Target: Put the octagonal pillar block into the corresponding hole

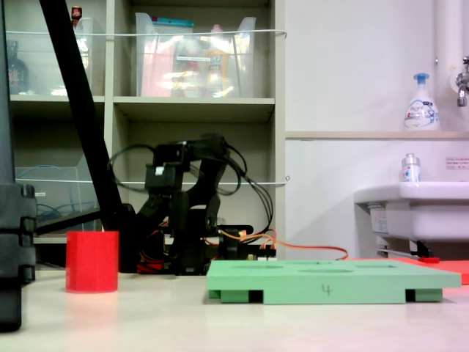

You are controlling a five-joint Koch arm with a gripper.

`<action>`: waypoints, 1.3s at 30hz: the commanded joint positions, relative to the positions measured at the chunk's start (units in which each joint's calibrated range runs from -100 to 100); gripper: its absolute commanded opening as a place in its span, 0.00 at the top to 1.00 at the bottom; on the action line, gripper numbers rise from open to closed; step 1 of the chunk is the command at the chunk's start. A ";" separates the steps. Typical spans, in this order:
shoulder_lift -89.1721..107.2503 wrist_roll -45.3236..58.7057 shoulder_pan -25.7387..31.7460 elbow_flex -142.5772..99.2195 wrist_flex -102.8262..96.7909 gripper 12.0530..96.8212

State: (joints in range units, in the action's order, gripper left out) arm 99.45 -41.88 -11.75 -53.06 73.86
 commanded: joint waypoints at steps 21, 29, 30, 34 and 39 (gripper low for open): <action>-43.45 1.81 2.88 59.74 26.14 0.32; -67.75 1.95 1.03 68.91 26.14 0.31; -70.68 1.95 0.93 69.61 26.14 0.31; -82.83 1.95 0.59 75.10 26.14 0.31; -95.96 1.95 0.44 82.97 26.14 0.31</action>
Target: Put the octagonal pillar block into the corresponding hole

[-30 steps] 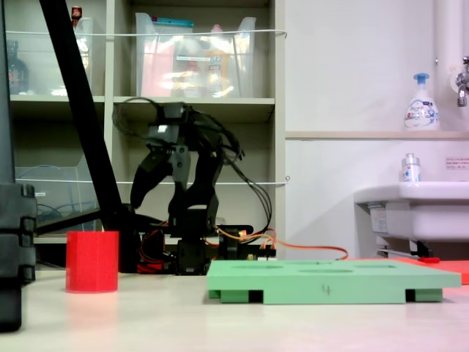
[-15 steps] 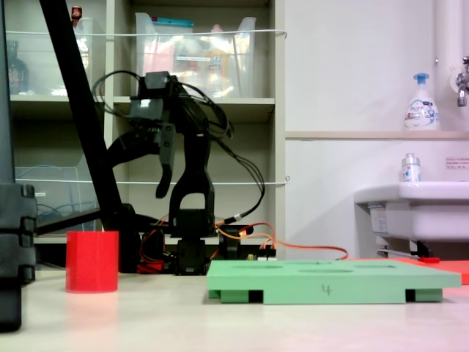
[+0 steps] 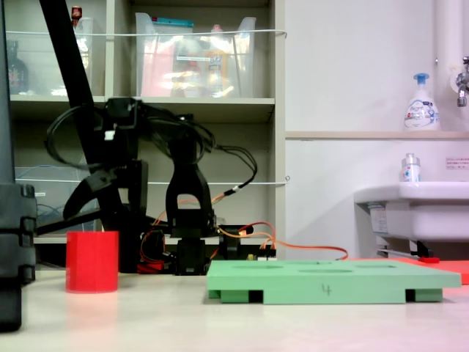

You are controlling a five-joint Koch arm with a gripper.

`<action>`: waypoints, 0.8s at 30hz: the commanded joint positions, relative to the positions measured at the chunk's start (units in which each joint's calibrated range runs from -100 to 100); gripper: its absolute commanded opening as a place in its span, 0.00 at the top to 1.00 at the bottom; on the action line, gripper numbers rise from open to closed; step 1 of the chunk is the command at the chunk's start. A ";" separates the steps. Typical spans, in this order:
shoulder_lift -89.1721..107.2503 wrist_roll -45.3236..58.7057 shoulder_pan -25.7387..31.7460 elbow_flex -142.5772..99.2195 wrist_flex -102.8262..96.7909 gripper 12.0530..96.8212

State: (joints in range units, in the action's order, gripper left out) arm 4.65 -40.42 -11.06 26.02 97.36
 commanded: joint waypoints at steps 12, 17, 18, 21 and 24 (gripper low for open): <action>-14.85 2.05 -1.32 8.98 2.64 0.32; -17.50 2.83 -1.81 8.28 2.64 0.49; -17.78 2.93 -2.00 8.28 2.64 0.54; -19.18 2.98 -2.44 8.18 2.64 0.59; -20.01 2.93 -2.69 8.18 2.64 0.62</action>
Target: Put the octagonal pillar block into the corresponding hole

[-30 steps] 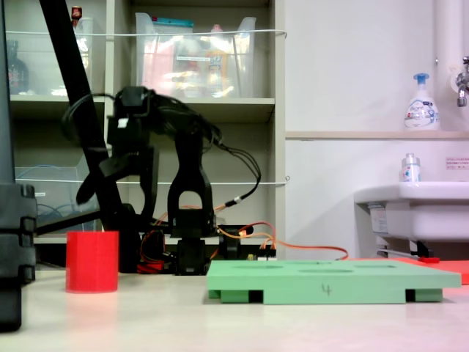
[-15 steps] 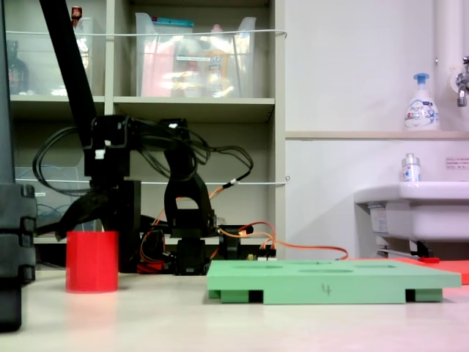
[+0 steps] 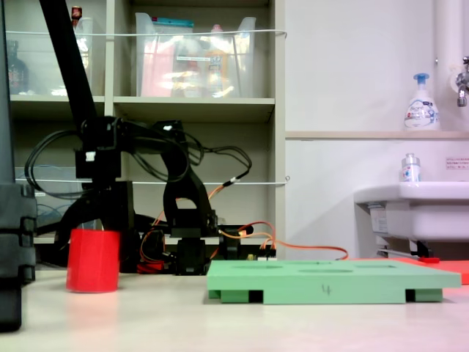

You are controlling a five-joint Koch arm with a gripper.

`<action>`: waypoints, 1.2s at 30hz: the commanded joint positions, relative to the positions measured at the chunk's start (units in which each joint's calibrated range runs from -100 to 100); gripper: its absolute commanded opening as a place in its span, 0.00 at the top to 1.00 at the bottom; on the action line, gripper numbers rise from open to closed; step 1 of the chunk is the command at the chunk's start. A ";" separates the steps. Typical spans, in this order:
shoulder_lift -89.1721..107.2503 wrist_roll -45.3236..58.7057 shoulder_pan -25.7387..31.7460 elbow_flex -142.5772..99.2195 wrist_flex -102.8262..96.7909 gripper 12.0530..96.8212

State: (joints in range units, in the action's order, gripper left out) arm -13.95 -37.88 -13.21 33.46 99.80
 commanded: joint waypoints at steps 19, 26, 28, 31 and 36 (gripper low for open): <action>25.82 -0.20 0.20 -9.14 0.20 0.65; 42.86 -3.86 3.71 -13.22 0.20 0.65; 47.61 -6.25 5.57 -14.12 0.20 0.65; 51.94 -10.74 9.23 -14.72 0.20 0.65; 52.92 -19.00 16.65 -13.92 0.20 0.65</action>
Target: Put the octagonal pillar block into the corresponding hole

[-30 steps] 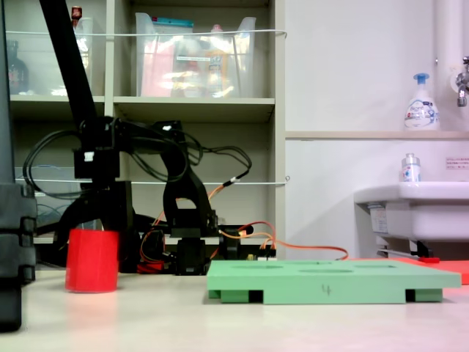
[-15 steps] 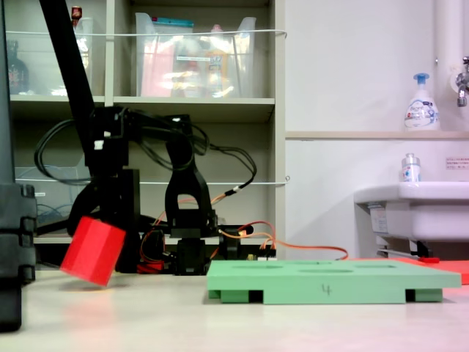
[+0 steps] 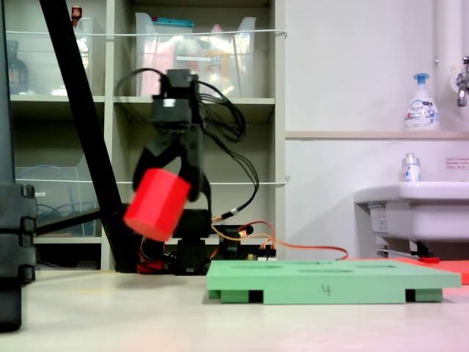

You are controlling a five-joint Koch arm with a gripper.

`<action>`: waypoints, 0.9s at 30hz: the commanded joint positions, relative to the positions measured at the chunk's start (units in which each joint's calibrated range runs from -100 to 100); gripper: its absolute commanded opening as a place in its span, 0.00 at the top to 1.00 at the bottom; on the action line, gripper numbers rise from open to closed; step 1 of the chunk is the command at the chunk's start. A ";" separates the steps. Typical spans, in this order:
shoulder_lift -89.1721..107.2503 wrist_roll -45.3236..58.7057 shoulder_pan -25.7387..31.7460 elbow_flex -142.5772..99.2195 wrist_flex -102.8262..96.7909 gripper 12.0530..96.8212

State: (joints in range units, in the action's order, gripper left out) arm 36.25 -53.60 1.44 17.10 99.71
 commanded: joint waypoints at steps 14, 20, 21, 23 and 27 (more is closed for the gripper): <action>-10.55 -15.58 12.89 9.92 0.29 0.65; -11.81 -16.36 13.19 9.92 0.29 0.65; -12.09 -16.36 13.19 9.92 0.29 0.65; -12.65 -16.41 13.14 9.92 -0.38 0.65; -13.49 -16.90 12.99 10.02 -3.65 0.65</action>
State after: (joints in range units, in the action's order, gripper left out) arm 22.57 -69.67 14.33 23.27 98.83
